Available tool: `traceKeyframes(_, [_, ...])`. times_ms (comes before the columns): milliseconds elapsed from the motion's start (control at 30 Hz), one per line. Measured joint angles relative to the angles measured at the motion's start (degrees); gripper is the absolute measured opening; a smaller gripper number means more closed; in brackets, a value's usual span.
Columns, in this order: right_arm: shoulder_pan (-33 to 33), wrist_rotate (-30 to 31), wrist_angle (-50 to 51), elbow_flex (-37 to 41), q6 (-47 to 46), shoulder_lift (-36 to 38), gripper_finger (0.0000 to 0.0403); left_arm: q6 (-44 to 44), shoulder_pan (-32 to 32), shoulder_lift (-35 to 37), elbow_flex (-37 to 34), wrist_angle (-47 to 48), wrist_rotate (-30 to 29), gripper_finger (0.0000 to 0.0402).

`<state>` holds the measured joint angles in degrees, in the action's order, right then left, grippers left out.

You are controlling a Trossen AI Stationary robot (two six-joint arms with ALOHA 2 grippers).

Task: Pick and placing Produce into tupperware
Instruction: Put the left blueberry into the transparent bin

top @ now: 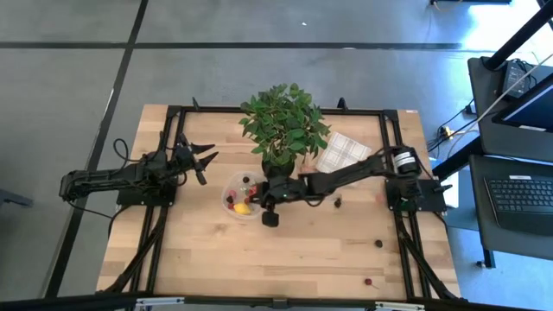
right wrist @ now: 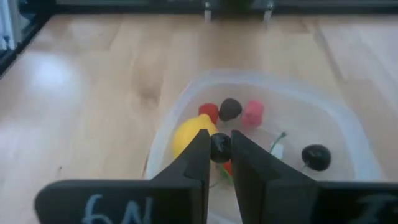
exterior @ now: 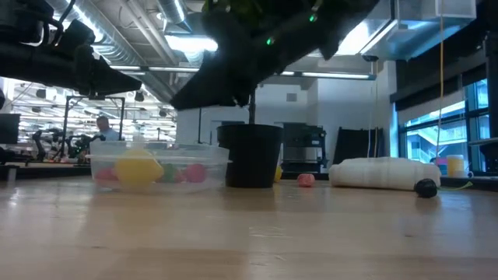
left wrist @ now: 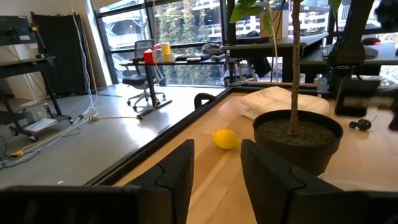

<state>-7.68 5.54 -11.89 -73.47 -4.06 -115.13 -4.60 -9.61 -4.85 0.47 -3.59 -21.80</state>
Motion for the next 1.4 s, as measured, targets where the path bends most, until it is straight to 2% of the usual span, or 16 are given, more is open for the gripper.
traceKeyframes(700, [0.68, -0.68, 2.27, -0.14, -3.34, -6.02, 0.0054, 0.02, -0.01, -0.01, 0.00, 0.01, 0.00, 0.0126])
traceKeyframes(1400, [0.68, -0.75, 1.08, -0.26, -2.92, -5.73, 0.0055, 0.00, -0.01, -0.02, 0.00, 0.01, 0.02, 0.0126])
